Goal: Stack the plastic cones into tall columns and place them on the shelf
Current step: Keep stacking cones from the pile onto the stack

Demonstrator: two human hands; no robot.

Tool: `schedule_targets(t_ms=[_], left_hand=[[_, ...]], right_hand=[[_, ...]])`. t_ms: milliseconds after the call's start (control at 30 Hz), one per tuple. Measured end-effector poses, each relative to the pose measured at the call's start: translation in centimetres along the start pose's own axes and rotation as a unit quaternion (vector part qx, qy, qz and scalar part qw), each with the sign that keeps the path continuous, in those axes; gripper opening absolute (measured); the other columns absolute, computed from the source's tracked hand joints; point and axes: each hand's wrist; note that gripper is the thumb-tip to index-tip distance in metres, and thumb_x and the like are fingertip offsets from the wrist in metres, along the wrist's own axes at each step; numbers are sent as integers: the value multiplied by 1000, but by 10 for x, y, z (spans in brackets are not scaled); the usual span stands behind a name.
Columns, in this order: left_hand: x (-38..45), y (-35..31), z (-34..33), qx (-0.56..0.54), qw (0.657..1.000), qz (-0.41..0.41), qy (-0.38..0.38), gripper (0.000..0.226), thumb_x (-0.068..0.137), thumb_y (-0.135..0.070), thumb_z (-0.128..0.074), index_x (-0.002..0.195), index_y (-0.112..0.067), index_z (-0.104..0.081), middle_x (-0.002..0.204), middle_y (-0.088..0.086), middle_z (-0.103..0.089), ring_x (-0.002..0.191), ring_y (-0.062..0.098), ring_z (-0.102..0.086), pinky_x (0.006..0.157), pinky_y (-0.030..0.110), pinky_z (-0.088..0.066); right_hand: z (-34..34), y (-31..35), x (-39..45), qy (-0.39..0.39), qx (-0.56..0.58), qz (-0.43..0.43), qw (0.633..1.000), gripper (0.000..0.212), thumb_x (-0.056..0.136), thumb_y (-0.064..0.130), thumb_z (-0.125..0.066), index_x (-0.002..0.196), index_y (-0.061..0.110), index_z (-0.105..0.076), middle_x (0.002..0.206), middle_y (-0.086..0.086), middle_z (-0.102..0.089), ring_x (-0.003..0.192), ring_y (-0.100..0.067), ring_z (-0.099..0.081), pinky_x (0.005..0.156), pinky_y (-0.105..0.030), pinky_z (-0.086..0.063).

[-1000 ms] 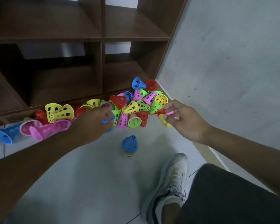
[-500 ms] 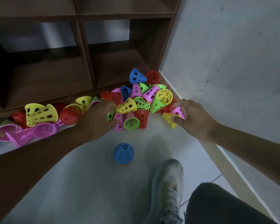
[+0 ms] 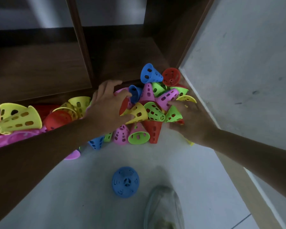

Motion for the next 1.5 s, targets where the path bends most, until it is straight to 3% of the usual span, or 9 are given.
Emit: schedule_targets(t_ms=[167, 300, 400, 533, 700, 833, 1033, 1233, 1500], left_hand=[[14, 6, -16, 15, 999, 16, 48, 74, 78, -70, -67, 140, -37, -44, 148, 0, -34, 141, 26, -25, 115, 56, -28], [21, 4, -18, 29, 997, 7, 75, 63, 79, -69, -66, 131, -37, -49, 134, 0, -48, 128, 24, -40, 105, 54, -42], [21, 0, -20, 27, 996, -7, 88, 59, 79, -65, -70, 128, -34, -55, 125, -1, -55, 122, 23, -45, 102, 51, -46], [23, -9, -25, 82, 992, -3, 98, 59, 79, -67, -70, 125, -32, -59, 125, 2, -55, 125, 27, -44, 103, 58, -44], [26, -28, -29, 207, 967, 13, 146, 69, 77, -73, -65, 127, -24, -60, 138, 12, -48, 135, 42, -36, 106, 74, -32], [26, -38, -32, 226, 961, 26, 160, 66, 81, -66, -66, 129, -21, -58, 141, 13, -47, 139, 46, -30, 107, 78, -25], [23, -39, -41, 224, 965, 33, 135, 47, 84, -52, -66, 121, -23, -62, 134, 11, -52, 136, 44, -33, 105, 77, -25], [20, -33, -35, 213, 966, 34, 142, 59, 82, -65, -63, 121, -20, -60, 133, 10, -52, 136, 41, -36, 104, 74, -32], [19, -17, -22, 161, 976, 54, 136, 62, 79, -66, -67, 118, -18, -58, 126, 11, -50, 123, 32, -44, 100, 67, -41]], right_hand=[[-20, 4, 16, -28, 53, -22, 998, 76, 80, 65, -67, 146, 39, -39, 153, -6, -35, 147, -31, -20, 115, -51, -27], [-39, 3, 27, -39, 59, -32, 997, 83, 67, 88, -53, 135, 40, -46, 146, -3, -43, 146, -32, -23, 113, -55, -31], [-47, 7, 29, -61, 73, -37, 995, 81, 70, 86, -50, 134, 37, -45, 145, -6, -44, 146, -34, -22, 111, -55, -33], [-54, 13, 26, -68, 81, -46, 993, 70, 79, 79, -45, 129, 30, -43, 145, -15, -41, 145, -39, -24, 106, -56, -40], [-58, 8, 28, -73, 47, -39, 995, 73, 88, 70, -35, 143, 23, -40, 155, -19, -35, 150, -40, -17, 117, -54, -26], [-57, 5, 25, -67, 40, -40, 996, 81, 87, 69, -30, 144, 14, -43, 158, -23, -31, 152, -39, -14, 118, -54, -23], [-56, 1, 20, -84, 72, -30, 993, 63, 95, 58, -43, 135, 10, -51, 154, -25, -36, 152, -40, -17, 116, -58, -32], [-59, -11, 17, -118, 92, -25, 988, 62, 98, 66, -37, 126, 13, -55, 141, -23, -51, 146, -39, -31, 107, -58, -43], [-54, -7, 1, -166, 135, -20, 977, 53, 98, 53, -49, 130, 12, -54, 144, -19, -45, 137, -39, -42, 102, -53, -50]])
Point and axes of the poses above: each hand's wrist, its own x-axis towards the middle knuckle, its own z-axis out of the back of the hand, y = z × x
